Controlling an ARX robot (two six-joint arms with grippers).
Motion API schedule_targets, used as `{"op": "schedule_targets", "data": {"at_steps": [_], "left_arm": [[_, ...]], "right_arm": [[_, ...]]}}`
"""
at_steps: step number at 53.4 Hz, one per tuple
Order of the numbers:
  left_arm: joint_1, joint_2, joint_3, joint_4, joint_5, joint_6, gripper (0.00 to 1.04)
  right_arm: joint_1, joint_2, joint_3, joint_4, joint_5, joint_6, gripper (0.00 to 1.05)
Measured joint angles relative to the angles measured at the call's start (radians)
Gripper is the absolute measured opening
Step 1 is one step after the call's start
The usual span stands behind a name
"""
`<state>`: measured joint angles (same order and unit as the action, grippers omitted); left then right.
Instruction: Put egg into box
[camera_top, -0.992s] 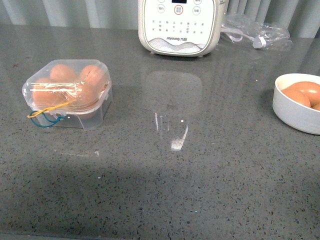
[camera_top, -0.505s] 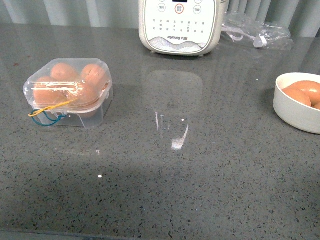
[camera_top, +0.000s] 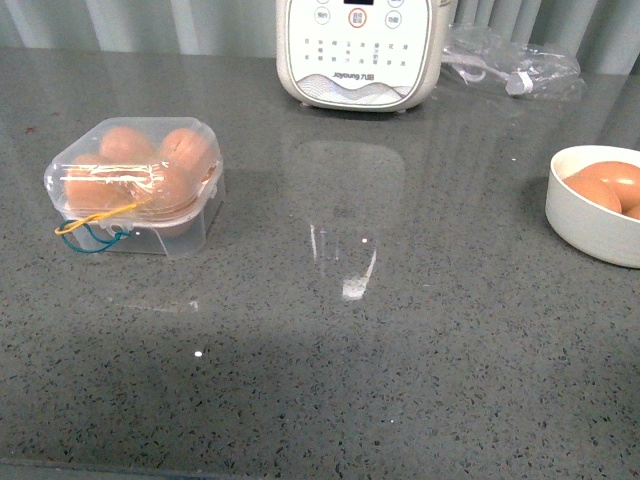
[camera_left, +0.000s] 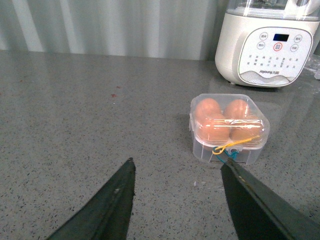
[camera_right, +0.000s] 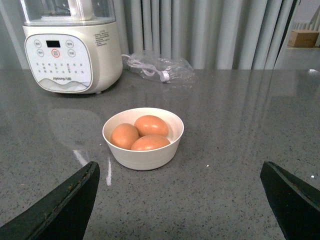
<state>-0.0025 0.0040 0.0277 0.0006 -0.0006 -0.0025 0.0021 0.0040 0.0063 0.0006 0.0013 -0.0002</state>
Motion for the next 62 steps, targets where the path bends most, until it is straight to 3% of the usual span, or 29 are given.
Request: {"op": "schedule_targets", "data": {"at_steps": [12,62], "left_arm": [[0.000,0.000,0.000,0.000,0.000,0.001,1.00],[0.000,0.000,0.000,0.000,0.000,0.000,0.98]], "right_arm": [[0.000,0.000,0.000,0.000,0.000,0.000,0.97],[0.000,0.000,0.000,0.000,0.000,0.000,0.97]]}}
